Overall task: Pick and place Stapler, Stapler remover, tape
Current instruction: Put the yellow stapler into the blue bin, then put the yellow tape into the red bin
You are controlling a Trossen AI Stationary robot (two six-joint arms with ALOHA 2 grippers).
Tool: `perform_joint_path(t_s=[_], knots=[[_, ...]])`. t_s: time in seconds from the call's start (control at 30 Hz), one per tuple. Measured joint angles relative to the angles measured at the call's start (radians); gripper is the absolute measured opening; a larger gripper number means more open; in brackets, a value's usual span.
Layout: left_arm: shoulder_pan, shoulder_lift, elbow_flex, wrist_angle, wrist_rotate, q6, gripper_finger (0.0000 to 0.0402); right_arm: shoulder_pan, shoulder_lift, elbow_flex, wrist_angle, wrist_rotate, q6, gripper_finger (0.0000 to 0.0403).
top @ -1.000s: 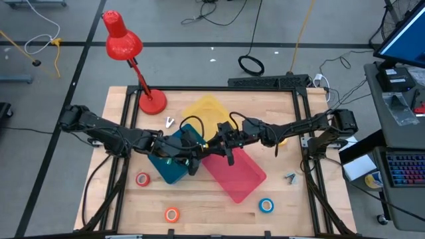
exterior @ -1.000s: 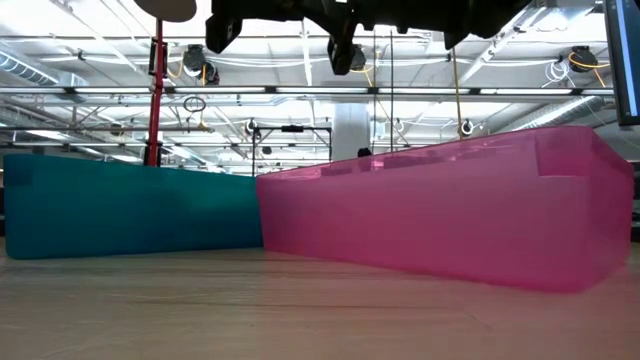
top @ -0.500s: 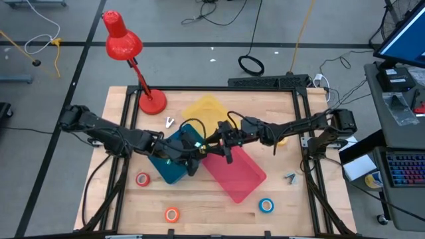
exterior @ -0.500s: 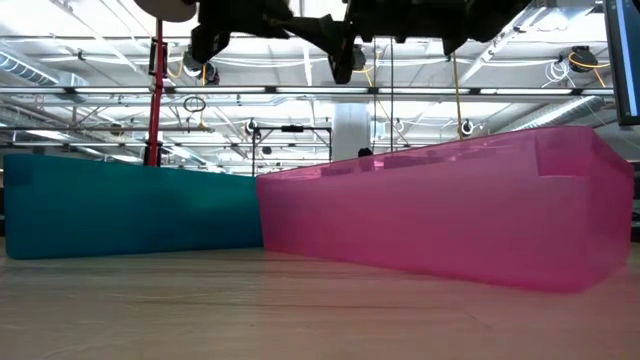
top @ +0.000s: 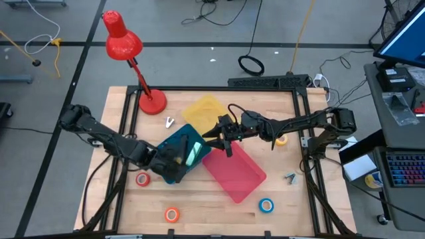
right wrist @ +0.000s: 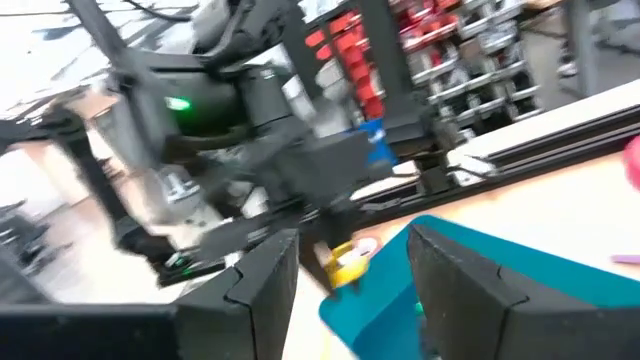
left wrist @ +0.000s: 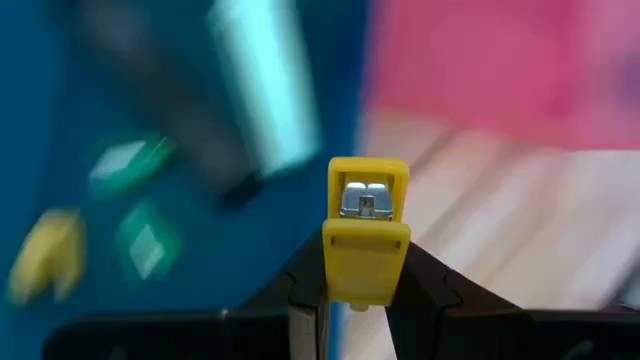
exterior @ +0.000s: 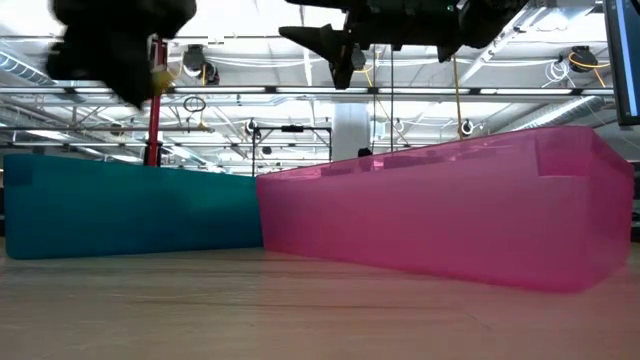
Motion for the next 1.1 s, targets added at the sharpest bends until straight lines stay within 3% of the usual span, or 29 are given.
perform_joint_path(t_s=[0.13, 0.37, 0.6, 0.8, 1.1], knots=[[-0.04, 0.0, 0.0, -0.113, 0.062, -0.168, 0.0064, 0.001, 0.0, 0.0, 0.0, -0.018, -0.002, 0.0187], [0.012, 0.0, -0.082, -0.064, 0.142, -0.296, 0.0064, 0.001, 0.0, 0.0, 0.002, -0.015, -0.002, 0.0183], [0.099, 0.0, -0.21, 0.103, 0.263, -0.306, 0.0065, 0.003, -0.001, 0.0, 0.002, -0.016, 0.021, 0.0186], [0.142, 0.0, -0.254, 0.111, 0.318, -0.29, 0.0101, 0.003, -0.001, 0.001, 0.002, -0.016, 0.021, 0.0184], [0.164, 0.0, -0.262, 0.112, 0.318, -0.242, 0.0111, 0.002, -0.001, 0.001, 0.002, -0.016, -0.012, 0.0185]])
